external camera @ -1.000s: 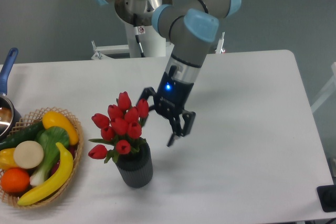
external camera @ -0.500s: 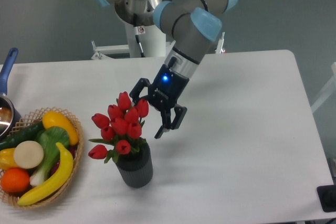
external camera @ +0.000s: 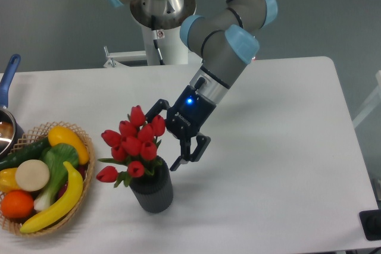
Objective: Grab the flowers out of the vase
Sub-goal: 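Close the gripper around the tulip stems just above the vase rim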
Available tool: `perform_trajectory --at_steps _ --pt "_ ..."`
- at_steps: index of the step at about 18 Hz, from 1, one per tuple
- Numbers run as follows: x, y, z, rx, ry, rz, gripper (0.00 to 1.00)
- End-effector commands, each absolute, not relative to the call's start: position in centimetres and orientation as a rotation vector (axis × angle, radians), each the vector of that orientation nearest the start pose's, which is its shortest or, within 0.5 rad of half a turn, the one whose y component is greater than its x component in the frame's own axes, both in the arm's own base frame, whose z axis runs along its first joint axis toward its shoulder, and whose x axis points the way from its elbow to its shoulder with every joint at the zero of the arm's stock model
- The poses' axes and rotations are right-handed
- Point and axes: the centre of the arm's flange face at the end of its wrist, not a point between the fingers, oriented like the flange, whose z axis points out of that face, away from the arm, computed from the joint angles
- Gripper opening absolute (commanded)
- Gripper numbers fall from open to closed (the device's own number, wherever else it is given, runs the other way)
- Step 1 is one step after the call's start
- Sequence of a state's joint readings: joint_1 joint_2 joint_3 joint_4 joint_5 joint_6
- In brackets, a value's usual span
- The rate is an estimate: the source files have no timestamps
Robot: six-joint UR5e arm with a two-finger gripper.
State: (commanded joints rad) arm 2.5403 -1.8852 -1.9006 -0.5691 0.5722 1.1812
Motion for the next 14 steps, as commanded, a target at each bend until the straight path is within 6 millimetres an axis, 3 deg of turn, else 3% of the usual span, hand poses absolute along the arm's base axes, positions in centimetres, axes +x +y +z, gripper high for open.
perform_trajectory --at_steps 7,9,14 --pt "-33.0 50.3 31.3 -2.061 0.445 -0.227 0.97" --pt "-32.8 50.2 31.1 -2.066 0.441 -0.235 0.80" --pt "-32.0 49.4 30.8 -2.081 0.410 -0.256 0.21"
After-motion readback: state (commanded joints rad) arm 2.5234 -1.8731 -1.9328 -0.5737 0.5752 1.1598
